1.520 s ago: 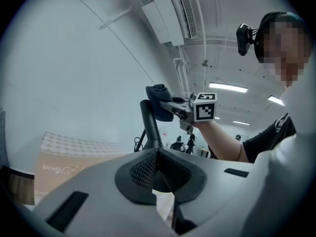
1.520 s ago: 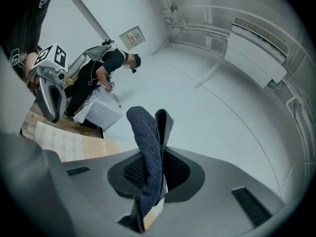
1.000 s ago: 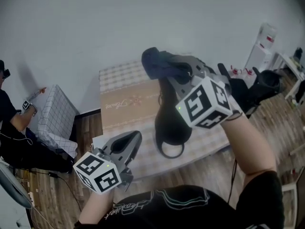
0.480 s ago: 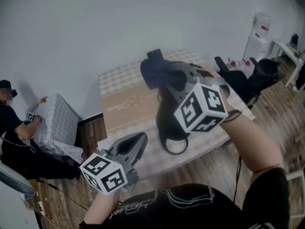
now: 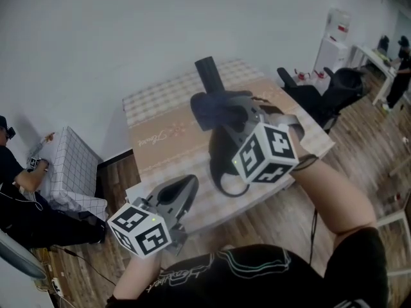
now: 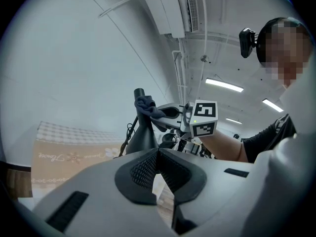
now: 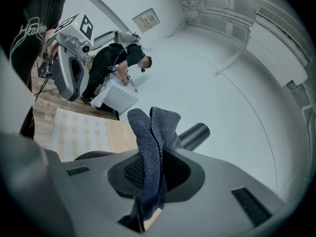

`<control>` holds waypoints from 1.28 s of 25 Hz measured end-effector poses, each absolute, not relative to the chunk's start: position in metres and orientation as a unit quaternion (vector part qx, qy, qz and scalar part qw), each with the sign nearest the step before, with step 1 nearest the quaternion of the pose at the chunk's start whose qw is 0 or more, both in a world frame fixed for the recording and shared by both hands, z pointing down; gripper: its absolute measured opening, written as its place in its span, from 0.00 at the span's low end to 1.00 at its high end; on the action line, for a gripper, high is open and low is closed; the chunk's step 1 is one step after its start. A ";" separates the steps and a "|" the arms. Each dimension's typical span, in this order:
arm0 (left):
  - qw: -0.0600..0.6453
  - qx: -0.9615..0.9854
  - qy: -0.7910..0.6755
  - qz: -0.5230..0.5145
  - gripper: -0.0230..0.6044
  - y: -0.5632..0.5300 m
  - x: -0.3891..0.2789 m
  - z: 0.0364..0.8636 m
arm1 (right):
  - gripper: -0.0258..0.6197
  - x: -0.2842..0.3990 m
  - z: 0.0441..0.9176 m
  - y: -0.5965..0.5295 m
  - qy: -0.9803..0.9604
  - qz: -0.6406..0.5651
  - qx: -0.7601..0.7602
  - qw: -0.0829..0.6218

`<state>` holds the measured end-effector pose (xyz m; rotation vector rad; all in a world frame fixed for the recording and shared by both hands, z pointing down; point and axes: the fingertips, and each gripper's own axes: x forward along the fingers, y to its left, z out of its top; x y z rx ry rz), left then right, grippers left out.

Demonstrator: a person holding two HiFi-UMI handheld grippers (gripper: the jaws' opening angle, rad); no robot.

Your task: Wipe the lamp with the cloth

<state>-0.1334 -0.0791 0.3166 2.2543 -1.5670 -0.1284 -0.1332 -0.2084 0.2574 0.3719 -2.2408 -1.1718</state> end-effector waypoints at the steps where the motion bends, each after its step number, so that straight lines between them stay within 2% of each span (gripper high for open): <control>1: 0.196 0.806 -0.557 -0.047 0.04 -0.077 -0.133 0.317 | 0.12 -0.132 0.262 -0.206 -0.840 -0.435 0.139 0.294; 18: 0.225 0.815 -0.531 -0.056 0.04 -0.034 -0.131 0.335 | 0.12 -0.111 0.329 -0.165 -0.850 -0.369 0.144 0.347; 32: 0.239 0.822 -0.513 -0.060 0.04 -0.023 -0.114 0.352 | 0.12 -0.085 0.370 -0.146 -0.874 -0.302 0.146 0.353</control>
